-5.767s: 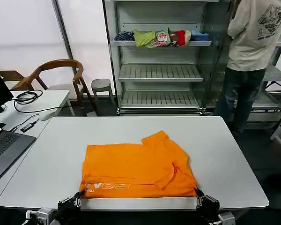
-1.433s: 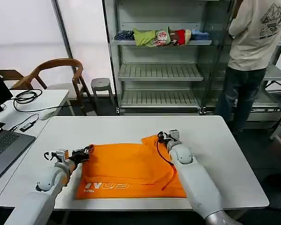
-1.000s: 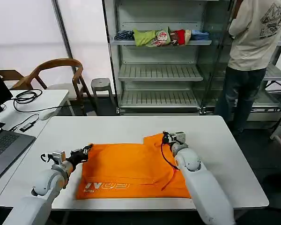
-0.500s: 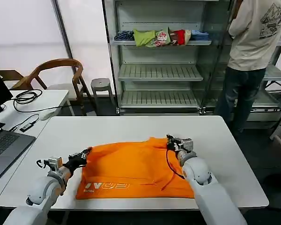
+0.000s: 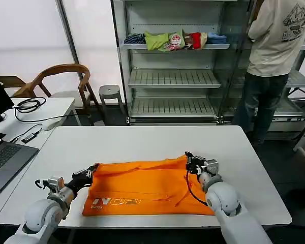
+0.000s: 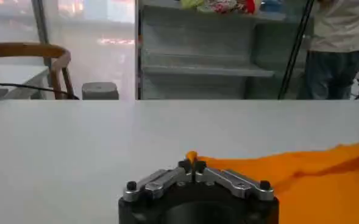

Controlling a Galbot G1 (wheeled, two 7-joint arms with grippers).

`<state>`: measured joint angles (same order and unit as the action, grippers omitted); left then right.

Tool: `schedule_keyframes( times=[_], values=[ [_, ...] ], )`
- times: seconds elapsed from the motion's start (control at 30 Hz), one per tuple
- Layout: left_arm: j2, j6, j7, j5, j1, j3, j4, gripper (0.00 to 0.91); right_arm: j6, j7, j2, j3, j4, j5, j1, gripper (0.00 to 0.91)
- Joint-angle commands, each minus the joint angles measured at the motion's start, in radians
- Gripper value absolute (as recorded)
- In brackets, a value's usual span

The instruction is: Fold and organize the clothes.

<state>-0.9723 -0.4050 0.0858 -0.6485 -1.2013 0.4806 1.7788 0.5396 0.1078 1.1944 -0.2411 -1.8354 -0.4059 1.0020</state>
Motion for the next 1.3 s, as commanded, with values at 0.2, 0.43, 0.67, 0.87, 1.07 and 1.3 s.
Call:
schedule_keyframes(
  times=[0.2,0.43,0.67,0.87,1.07,1.3],
  values=[
    [-0.001,0.006,0.005,0.001,-0.084,0.056,0.054,0.030,-0.003,0.000,-0.017,-0.025,-0.078,-0.004,0.090,0.000],
    [0.001,0.027,0.007,0.004,-0.122,0.069,0.059,0.030,-0.001,0.002,-0.018,-0.029,-0.105,-0.004,0.109,0.000],
    [-0.002,0.028,0.018,0.010,-0.143,0.079,0.069,0.030,0.002,0.008,-0.028,-0.037,-0.174,-0.009,0.159,0.000],
    [-0.014,0.028,0.019,0.022,-0.162,0.079,0.087,0.030,0.002,0.005,-0.039,-0.063,-0.205,-0.009,0.202,0.000],
    [-0.019,0.027,0.018,0.030,-0.159,0.078,0.087,0.030,-0.002,0.000,-0.040,-0.081,-0.204,-0.013,0.222,0.000],
    [-0.023,0.031,0.019,0.040,-0.170,0.079,0.085,0.030,-0.007,0.001,-0.035,-0.084,-0.193,-0.014,0.233,0.000]
  ],
)
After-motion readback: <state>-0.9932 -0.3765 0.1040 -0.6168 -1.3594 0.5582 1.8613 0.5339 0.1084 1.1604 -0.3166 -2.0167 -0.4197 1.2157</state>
